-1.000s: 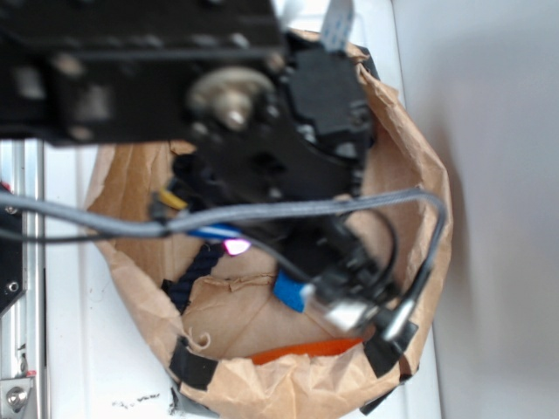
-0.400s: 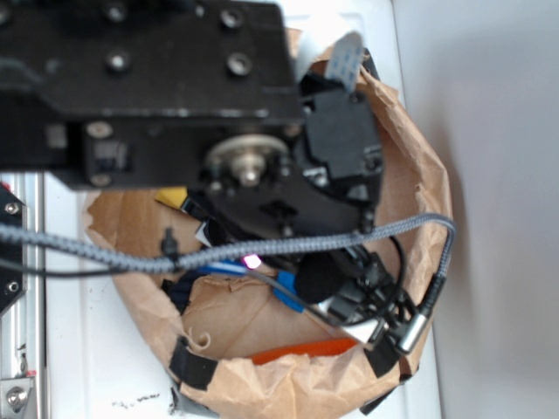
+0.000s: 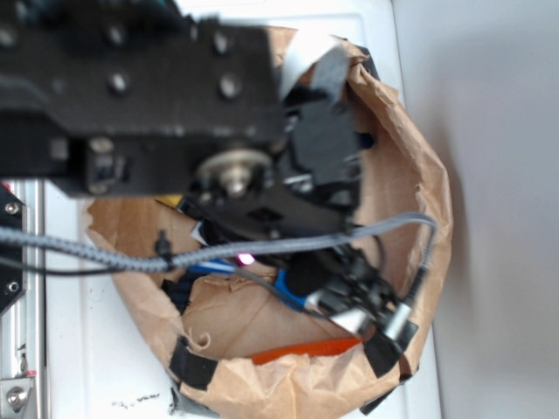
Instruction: Grab the blue sponge.
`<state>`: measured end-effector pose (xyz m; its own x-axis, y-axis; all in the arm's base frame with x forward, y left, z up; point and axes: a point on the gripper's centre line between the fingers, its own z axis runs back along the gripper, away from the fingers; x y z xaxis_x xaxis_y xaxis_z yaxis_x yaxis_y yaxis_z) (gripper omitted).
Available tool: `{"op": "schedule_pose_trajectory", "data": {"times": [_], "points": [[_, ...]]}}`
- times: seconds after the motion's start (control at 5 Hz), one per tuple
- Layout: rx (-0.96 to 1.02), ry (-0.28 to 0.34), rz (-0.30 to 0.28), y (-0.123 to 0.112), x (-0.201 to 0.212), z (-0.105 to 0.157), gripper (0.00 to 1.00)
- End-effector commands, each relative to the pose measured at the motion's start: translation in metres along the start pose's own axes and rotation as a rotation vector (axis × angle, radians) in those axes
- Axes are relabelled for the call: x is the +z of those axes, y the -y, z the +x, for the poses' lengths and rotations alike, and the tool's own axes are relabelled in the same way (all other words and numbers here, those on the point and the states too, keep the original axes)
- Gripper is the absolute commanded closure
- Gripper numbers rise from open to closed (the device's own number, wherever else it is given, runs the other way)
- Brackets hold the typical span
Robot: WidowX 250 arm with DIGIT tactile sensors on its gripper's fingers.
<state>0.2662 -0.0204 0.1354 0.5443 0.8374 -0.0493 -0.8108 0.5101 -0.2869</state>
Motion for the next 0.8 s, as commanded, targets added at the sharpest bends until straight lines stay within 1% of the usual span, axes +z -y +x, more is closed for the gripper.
{"op": "schedule_pose_trajectory", "data": {"times": [0.0,0.2,0.4,0.6], "points": [[-0.010,0.090,-0.048,-0.013,-0.023,0.019,0.00],[0.018,0.148,-0.005,0.006,-0.050,0.017,0.00],[0.011,0.181,0.073,0.020,-0.080,0.014,0.00],[0.067,0.195,0.121,0.019,-0.107,0.016,0.00]]}}
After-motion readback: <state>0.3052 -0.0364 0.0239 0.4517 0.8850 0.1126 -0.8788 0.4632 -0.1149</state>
